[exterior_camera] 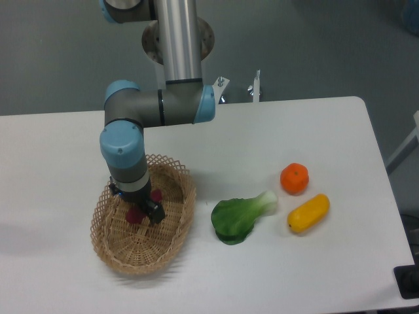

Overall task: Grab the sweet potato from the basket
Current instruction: 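Lower the gripper onto the sweet potato and close on it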

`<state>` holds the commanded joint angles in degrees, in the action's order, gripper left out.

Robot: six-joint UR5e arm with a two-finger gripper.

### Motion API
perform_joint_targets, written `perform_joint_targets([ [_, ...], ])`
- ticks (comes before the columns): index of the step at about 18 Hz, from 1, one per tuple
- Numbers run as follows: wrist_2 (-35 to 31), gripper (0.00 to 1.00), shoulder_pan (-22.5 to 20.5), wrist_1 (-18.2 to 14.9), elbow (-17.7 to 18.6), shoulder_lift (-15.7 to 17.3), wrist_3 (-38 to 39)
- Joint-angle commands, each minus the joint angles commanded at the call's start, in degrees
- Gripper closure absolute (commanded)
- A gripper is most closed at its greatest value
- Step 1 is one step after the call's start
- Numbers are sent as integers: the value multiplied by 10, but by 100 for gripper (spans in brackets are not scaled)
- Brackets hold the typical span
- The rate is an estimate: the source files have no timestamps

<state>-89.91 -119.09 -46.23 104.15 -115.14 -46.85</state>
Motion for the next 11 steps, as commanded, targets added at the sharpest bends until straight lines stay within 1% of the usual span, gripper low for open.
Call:
perform_joint_targets([
  [1, -4, 32, 0, 2, 0, 1, -1],
  [2, -5, 47, 0, 2, 0, 1, -3],
  [3, -6, 59, 0, 2, 1, 2, -6],
  [4, -6, 67, 0, 2, 1, 3, -12],
  [6, -6, 80, 0, 2, 0, 4, -16],
  [7, -6, 83, 0, 2, 0, 5, -17],
  [8, -7, 86, 0, 2, 0, 5, -17],
  [11, -7, 87, 0, 2, -1, 8, -17],
])
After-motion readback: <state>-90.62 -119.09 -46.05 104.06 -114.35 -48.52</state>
